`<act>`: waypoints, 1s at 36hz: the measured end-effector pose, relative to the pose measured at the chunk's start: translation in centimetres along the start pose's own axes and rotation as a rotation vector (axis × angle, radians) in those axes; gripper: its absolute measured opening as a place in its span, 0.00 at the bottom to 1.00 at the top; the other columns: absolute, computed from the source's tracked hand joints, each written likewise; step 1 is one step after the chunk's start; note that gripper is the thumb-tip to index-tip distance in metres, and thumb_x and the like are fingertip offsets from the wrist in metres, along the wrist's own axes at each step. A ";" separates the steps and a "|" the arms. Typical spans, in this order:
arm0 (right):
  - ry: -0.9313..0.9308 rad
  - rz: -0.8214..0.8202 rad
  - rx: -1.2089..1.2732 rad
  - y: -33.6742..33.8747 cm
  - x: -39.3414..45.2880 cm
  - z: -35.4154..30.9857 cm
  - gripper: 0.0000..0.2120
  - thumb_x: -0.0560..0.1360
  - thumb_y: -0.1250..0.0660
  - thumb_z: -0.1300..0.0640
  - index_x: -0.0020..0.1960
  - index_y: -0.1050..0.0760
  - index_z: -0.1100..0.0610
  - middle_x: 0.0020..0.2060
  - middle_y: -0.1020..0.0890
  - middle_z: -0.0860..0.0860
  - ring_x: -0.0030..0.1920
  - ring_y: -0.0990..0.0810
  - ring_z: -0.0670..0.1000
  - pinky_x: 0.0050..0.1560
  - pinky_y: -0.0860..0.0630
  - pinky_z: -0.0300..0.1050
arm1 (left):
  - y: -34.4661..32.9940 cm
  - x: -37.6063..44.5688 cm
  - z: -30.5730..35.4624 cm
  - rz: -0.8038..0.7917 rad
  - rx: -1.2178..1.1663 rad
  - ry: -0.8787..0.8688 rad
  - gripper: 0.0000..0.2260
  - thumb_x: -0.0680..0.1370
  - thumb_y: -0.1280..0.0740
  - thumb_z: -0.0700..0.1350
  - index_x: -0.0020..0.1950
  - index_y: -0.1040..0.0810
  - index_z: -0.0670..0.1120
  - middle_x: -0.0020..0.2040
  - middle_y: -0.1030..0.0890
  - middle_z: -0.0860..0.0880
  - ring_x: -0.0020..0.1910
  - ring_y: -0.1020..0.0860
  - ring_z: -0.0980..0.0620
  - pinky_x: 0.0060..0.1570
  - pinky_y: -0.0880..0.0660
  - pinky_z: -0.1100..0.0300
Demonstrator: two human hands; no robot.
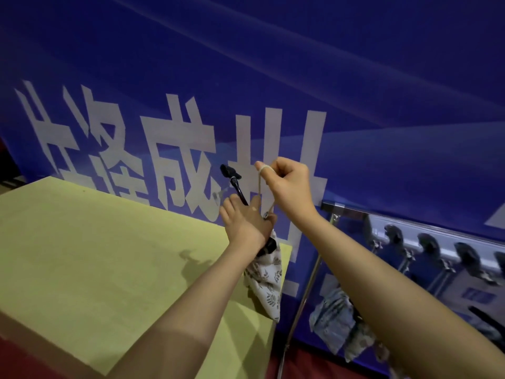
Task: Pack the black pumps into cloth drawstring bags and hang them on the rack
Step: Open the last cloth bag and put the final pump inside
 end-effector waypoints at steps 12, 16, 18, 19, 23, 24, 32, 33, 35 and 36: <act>0.003 0.198 0.048 12.2 -1.6 -2.0 0.18 0.76 0.32 0.58 0.29 0.29 0.63 0.23 0.30 0.51 0.26 0.34 0.44 0.32 0.32 0.39 | -2.4 -4.3 8.3 -0.093 0.323 -0.121 0.19 0.77 0.43 0.58 0.63 0.29 0.49 0.67 0.34 0.41 0.67 0.38 0.40 0.67 0.43 0.48; -0.014 0.255 0.076 16.5 -2.7 -2.2 0.20 0.76 0.32 0.59 0.27 0.34 0.60 0.22 0.34 0.48 0.26 0.37 0.43 0.30 0.35 0.39 | -3.3 -6.4 11.9 -0.121 0.373 -0.141 0.20 0.78 0.44 0.58 0.63 0.27 0.48 0.62 0.30 0.42 0.63 0.35 0.42 0.63 0.40 0.51; -0.027 0.261 0.078 18.7 -3.5 -1.8 0.20 0.76 0.32 0.59 0.28 0.33 0.63 0.23 0.34 0.49 0.26 0.37 0.44 0.31 0.35 0.40 | -4.3 -7.9 13.5 -0.144 0.366 -0.119 0.20 0.77 0.44 0.59 0.63 0.27 0.49 0.60 0.29 0.43 0.63 0.35 0.42 0.61 0.39 0.52; -0.033 0.257 0.071 19.9 -4.0 -1.5 0.20 0.75 0.31 0.59 0.28 0.34 0.62 0.23 0.35 0.48 0.26 0.38 0.44 0.31 0.35 0.40 | -4.9 -8.8 14.4 -0.161 0.362 -0.110 0.21 0.77 0.44 0.60 0.63 0.26 0.49 0.60 0.29 0.43 0.63 0.35 0.43 0.60 0.39 0.52; -0.078 0.217 0.025 23.5 -6.6 0.0 0.21 0.75 0.31 0.59 0.27 0.36 0.60 0.21 0.36 0.45 0.26 0.38 0.44 0.31 0.35 0.42 | -8.2 -12.6 16.9 -0.221 0.342 -0.094 0.21 0.77 0.45 0.61 0.61 0.27 0.50 0.60 0.29 0.42 0.62 0.33 0.42 0.59 0.38 0.52; -0.095 0.203 0.011 24.3 -7.3 0.5 0.21 0.75 0.31 0.59 0.27 0.36 0.61 0.20 0.36 0.45 0.26 0.38 0.45 0.32 0.34 0.43 | -9.0 -13.6 17.4 -0.220 0.338 -0.100 0.21 0.77 0.46 0.61 0.62 0.28 0.50 0.61 0.29 0.42 0.62 0.33 0.42 0.59 0.38 0.52; -0.235 0.106 -0.042 30.8 -12.9 4.9 0.22 0.75 0.32 0.61 0.27 0.37 0.62 0.19 0.38 0.45 0.23 0.40 0.43 0.30 0.38 0.36 | -15.2 -20.6 21.5 -0.352 0.211 -0.181 0.40 0.71 0.46 0.73 0.77 0.53 0.56 0.73 0.43 0.36 0.66 0.31 0.37 0.59 0.30 0.48; -0.257 0.098 -0.050 31.4 -13.6 5.4 0.23 0.75 0.32 0.61 0.26 0.39 0.59 0.18 0.37 0.45 0.22 0.39 0.43 0.29 0.38 0.35 | -15.9 -21.2 21.8 -0.389 0.211 -0.177 0.40 0.71 0.47 0.74 0.77 0.55 0.57 0.74 0.44 0.36 0.65 0.30 0.36 0.56 0.28 0.48; -0.287 0.080 -0.081 32.3 -15.0 6.4 0.25 0.75 0.32 0.62 0.25 0.41 0.55 0.16 0.36 0.44 0.21 0.38 0.42 0.29 0.37 0.32 | -16.9 -22.2 22.5 -0.438 0.227 -0.199 0.40 0.71 0.47 0.74 0.77 0.56 0.58 0.74 0.41 0.36 0.63 0.27 0.37 0.52 0.26 0.49; -0.301 0.073 -0.103 32.8 -15.6 6.8 0.25 0.75 0.32 0.62 0.25 0.41 0.55 0.17 0.36 0.44 0.21 0.37 0.42 0.29 0.36 0.31 | -17.3 -22.7 23.0 -0.448 0.244 -0.228 0.39 0.71 0.47 0.73 0.77 0.55 0.58 0.71 0.36 0.36 0.61 0.25 0.38 0.51 0.25 0.49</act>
Point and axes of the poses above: each hand's wrist, its own x-axis towards the middle knuckle, its own y-axis out of the back of the hand, z = x × y, the point moved 10 cm from there along x, towards the middle knuckle
